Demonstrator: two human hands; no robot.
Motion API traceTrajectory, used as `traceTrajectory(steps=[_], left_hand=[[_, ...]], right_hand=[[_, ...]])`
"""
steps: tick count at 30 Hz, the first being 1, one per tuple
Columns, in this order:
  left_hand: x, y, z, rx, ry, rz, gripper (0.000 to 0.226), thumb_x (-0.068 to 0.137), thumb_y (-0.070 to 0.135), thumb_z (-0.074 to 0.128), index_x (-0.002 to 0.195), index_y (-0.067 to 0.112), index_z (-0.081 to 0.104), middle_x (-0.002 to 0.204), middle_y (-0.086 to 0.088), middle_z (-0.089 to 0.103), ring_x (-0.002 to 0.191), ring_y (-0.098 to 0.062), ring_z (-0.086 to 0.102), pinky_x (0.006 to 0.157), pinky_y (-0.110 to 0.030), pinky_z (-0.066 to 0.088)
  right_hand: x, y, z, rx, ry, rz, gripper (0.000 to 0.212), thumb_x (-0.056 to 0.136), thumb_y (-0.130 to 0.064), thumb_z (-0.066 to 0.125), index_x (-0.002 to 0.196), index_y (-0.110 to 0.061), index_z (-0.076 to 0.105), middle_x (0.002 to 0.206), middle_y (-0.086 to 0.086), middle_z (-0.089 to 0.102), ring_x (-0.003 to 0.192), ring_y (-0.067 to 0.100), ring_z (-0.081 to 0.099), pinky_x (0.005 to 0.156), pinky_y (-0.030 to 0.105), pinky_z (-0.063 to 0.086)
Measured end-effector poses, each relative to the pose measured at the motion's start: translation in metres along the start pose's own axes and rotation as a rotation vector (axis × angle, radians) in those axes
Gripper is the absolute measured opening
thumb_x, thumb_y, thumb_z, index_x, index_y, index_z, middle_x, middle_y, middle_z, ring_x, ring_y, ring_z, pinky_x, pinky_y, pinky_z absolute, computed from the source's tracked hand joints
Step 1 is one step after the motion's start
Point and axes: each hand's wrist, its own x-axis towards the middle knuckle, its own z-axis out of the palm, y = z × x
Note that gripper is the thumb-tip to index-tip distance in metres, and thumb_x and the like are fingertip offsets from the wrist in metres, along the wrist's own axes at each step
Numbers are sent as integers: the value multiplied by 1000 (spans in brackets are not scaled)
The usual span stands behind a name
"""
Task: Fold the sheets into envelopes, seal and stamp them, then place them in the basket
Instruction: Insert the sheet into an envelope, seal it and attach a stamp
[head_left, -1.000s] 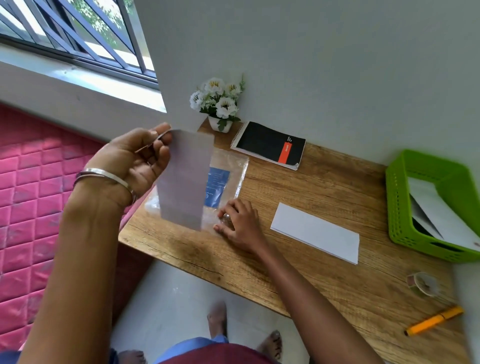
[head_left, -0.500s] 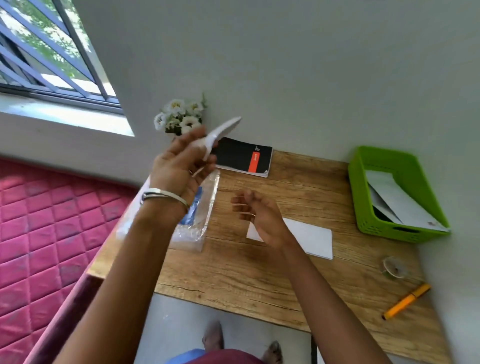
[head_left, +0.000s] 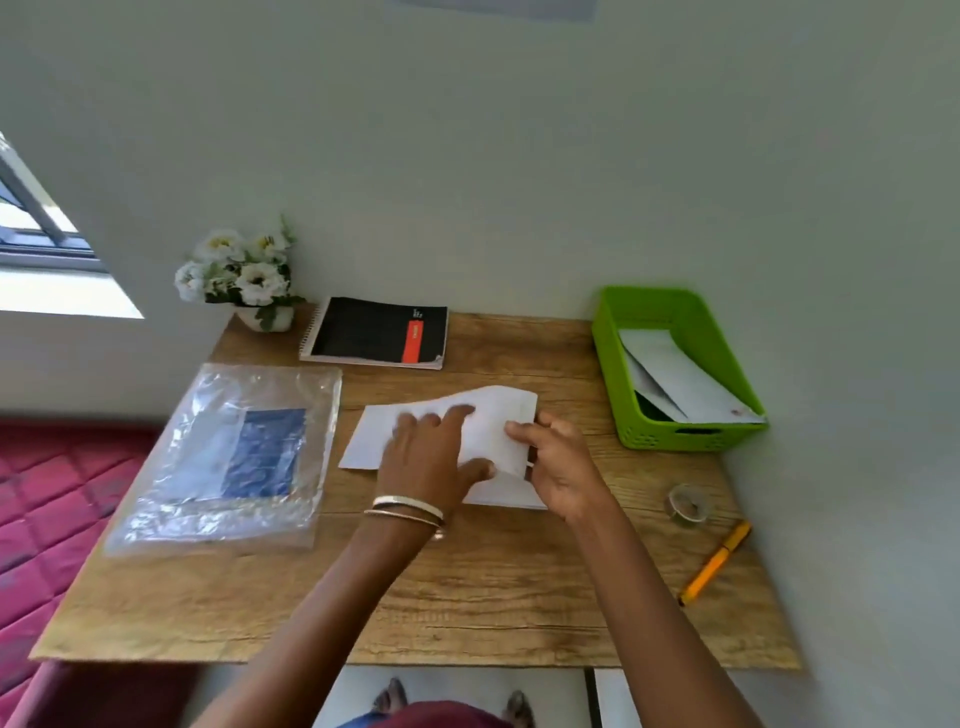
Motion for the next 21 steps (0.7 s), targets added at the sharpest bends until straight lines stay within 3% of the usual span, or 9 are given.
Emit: traceTrajectory(steps=[1, 3, 5, 6, 9, 13, 17, 21], left_hand=[[6, -1, -1, 139, 52, 97, 88, 76, 51, 67, 146, 29, 16, 142, -8, 38, 131, -29, 32, 106, -43, 30], [22, -5, -3, 249, -20, 247, 120, 68, 58, 70, 145, 26, -17, 156, -5, 0, 143, -30, -4, 113, -53, 2], [37, -10, -2, 343, -132, 319, 137, 61, 66, 70, 134, 24, -38, 156, -3, -18, 138, -23, -25, 106, -61, -19], [44, -13, -1, 388, -161, 341, 139, 60, 68, 69, 130, 25, -43, 155, -3, -19, 136, -21, -27, 102, -63, -23], [58, -17, -2, 417, -163, 394, 137, 60, 73, 65, 130, 27, -43, 158, -3, -5, 144, -24, -3, 96, -68, -26], [63, -14, -14, 554, -5, 451, 125, 59, 79, 57, 142, 31, -24, 149, -5, 26, 138, -31, 24, 98, -70, -20], [64, -6, -26, 653, 74, 441, 117, 62, 76, 55, 146, 30, -13, 147, -9, 25, 137, -32, 24, 95, -69, -25], [69, -17, -23, 667, 6, 340, 128, 59, 70, 63, 141, 28, -26, 149, -11, 15, 139, -34, 17, 102, -70, -13]], right_hand=[[1, -1, -5, -12, 3, -9, 22, 84, -6, 65, 104, -16, 66, 103, 9, 69, 97, 27, 62, 78, 41, 53], [3, -4, -13, -32, -16, -25, 23, 83, -5, 65, 102, -17, 66, 104, 9, 68, 99, 27, 61, 78, 39, 52], [5, -9, -18, -35, -75, -40, 30, 79, -5, 66, 107, -14, 66, 107, 12, 67, 101, 29, 60, 81, 41, 51], [6, -11, -20, -31, -114, -46, 37, 77, -6, 66, 113, -12, 64, 110, 14, 66, 103, 29, 59, 81, 40, 52], [8, -19, -26, -1, -201, -49, 44, 79, -2, 61, 122, -9, 60, 111, 14, 64, 102, 27, 58, 77, 38, 53], [12, -27, -35, 63, -209, -72, 38, 83, 9, 48, 113, -9, 62, 98, 10, 67, 90, 24, 61, 65, 36, 54], [22, -32, -37, 84, -159, -95, 34, 86, 7, 51, 116, -5, 62, 99, 11, 69, 85, 22, 66, 75, 43, 54], [25, -35, -32, 79, -282, -84, 27, 90, 0, 53, 115, -5, 63, 108, 14, 70, 93, 25, 67, 85, 49, 52]])
